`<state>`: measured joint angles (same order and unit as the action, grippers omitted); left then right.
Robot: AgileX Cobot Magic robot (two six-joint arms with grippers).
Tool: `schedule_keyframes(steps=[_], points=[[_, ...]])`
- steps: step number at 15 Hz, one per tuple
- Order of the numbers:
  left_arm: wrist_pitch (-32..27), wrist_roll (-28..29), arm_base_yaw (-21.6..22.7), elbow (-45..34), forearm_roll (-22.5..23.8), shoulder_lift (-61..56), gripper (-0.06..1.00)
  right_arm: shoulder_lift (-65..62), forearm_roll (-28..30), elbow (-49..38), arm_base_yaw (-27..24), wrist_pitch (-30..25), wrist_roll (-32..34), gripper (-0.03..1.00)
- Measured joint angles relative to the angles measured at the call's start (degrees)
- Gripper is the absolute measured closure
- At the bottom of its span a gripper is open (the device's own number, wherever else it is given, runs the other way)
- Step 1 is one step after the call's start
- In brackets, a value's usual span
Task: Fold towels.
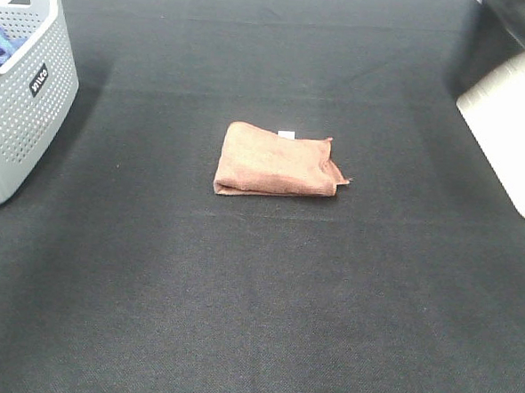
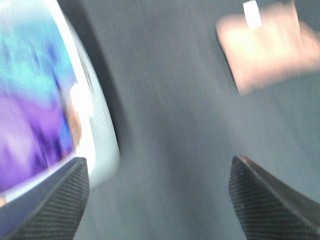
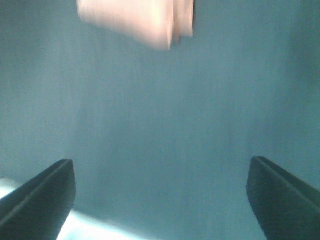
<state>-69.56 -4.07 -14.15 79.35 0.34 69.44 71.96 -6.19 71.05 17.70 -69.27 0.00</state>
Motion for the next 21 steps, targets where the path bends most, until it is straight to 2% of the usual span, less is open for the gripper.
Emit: schedule_keyframes(steps=[6, 9, 10, 11, 14, 16, 21], points=[[2.12, 0.23, 0.00, -34.38, 0.00, -31.17, 0.20, -28.30, 0.34, -29.39, 0.00, 1.03, 0.00, 0.09], [2.12, 0.23, 0.00, -44.46, 0.00, -46.01, 0.20, -42.80, 2.01, -38.79, 0.00, 1.03, 0.00, 0.09], [2.12, 0.23, 0.00, -44.46, 0.00, -46.01, 0.20, -42.80, 2.01, -38.79, 0.00, 1.03, 0.00, 0.09], [2.12, -0.23, 0.00, -47.56, 0.00, -52.94, 0.20, -48.82, 2.64, -39.30, 0.00, 1.49, -0.40, 0.09], [4.81, -1.20, 0.00, -48.59, 0.00, -61.02, 0.20, -57.75, 2.46, -39.76, 0.00, 4.07, -4.18, 0.09], [7.79, -1.26, 0.00, -50.31, -0.34, -62.97, 0.20, -60.85, 2.18, -41.02, 0.00, 6.99, -6.88, 0.09], [8.94, -1.26, 0.00, -50.71, -0.34, -63.08, 0.20, -60.96, 1.78, -41.71, 0.00, 7.91, -7.91, 0.09]])
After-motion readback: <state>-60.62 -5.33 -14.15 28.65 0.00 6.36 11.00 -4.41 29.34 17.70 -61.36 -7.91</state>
